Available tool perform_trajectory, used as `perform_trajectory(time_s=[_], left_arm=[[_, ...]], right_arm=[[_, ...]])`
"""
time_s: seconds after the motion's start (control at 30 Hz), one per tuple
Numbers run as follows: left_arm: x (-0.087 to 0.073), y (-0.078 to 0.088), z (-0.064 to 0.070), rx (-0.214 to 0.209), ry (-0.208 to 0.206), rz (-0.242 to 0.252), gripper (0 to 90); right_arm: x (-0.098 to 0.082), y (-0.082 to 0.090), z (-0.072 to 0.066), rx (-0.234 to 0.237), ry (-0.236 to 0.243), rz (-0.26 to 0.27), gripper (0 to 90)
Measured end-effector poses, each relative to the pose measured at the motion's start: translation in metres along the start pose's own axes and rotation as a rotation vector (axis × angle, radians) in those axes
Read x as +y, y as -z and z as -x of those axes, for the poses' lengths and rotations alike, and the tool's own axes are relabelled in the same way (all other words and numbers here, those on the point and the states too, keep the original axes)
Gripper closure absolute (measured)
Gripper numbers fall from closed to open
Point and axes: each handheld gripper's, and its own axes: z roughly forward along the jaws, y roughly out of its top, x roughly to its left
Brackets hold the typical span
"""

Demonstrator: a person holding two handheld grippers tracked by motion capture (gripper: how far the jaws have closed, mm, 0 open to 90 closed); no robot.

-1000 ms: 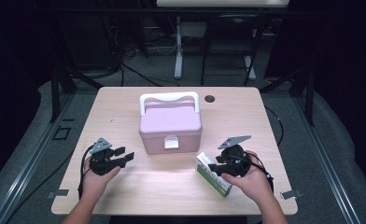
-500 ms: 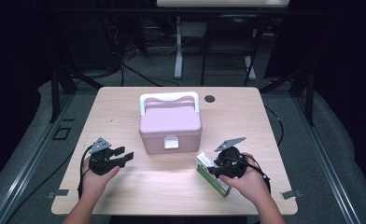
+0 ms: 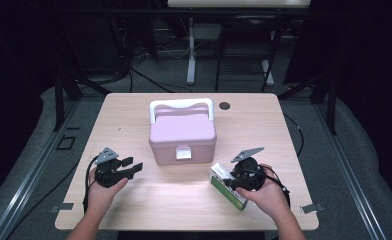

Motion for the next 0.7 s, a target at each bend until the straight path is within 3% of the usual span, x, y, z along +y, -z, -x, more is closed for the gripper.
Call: perform_trajectory(time_s=[0.2,0.4,0.7], left_arm=[[0.000,0.000,0.000,0.000,0.000,0.000,47.9],[0.000,-0.001,0.001,0.000,0.001,-0.004,47.9],[0.000,-0.002,0.001,0.002,0.000,-0.002,47.9]], right_arm=[[-0.002,0.002,0.006,-0.018,-0.021,0.009,62.2],[-0.007,0.012,0.023,-0.078,-0.058,0.018,62.2],[-0.021,0.026,0.055,-0.150,-0.158,0.036,62.2]])
